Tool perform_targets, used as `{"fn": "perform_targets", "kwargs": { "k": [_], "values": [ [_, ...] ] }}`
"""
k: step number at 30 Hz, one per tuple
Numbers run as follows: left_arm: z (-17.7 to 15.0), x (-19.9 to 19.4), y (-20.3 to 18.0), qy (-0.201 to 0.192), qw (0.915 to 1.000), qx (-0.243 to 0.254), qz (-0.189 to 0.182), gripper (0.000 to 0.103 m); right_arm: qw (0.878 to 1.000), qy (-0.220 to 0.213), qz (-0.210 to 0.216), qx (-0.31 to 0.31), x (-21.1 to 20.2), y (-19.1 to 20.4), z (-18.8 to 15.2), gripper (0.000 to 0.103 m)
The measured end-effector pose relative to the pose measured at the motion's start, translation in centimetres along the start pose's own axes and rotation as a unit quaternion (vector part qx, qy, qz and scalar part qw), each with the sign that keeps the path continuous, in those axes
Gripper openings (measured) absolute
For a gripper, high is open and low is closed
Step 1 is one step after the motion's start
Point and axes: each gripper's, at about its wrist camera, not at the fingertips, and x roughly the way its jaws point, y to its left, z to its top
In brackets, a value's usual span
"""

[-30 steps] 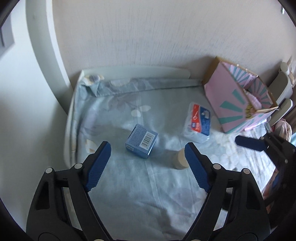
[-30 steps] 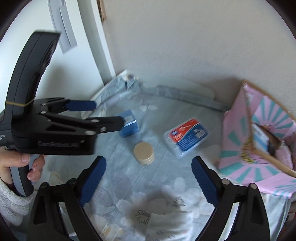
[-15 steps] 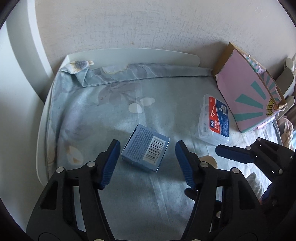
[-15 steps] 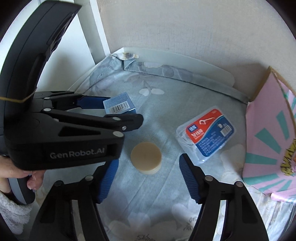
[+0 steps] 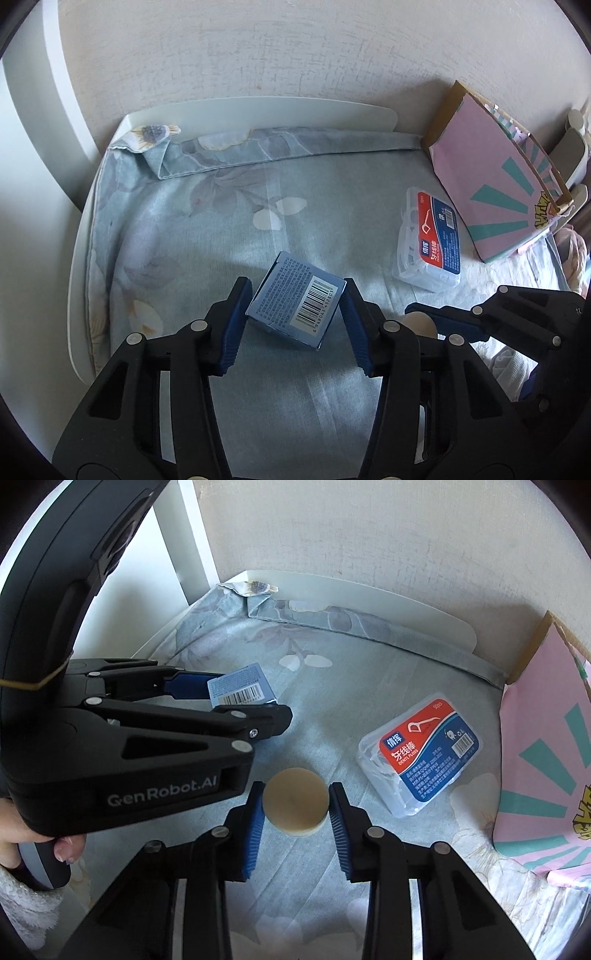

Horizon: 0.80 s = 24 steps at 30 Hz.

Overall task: Organize objects
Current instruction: 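Grasp the blue barcode box with left gripper while right gripper grasps the beige jar, then lift the blue box and beige jar and carry both over the cardboard box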

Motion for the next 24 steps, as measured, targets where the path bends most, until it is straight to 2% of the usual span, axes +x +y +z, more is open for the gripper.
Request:
{"fn": "perform_targets", "kwargs": {
  "k": [13,24],
  "values": [
    [0.4,-1.2,-0.4,-0.009,0.9998,-0.016,-0.005,0.045,1.000,-0.005,0.002,0.005,-1.2,-0.2,0.0,0.031],
    [1.1,-5.2,-1.7,-0.020,0.9991,-0.037,-0.007,0.045,1.000,-0.013,0.007,0.023,-5.1,-1.0,0.5,0.031]
  ]
}}
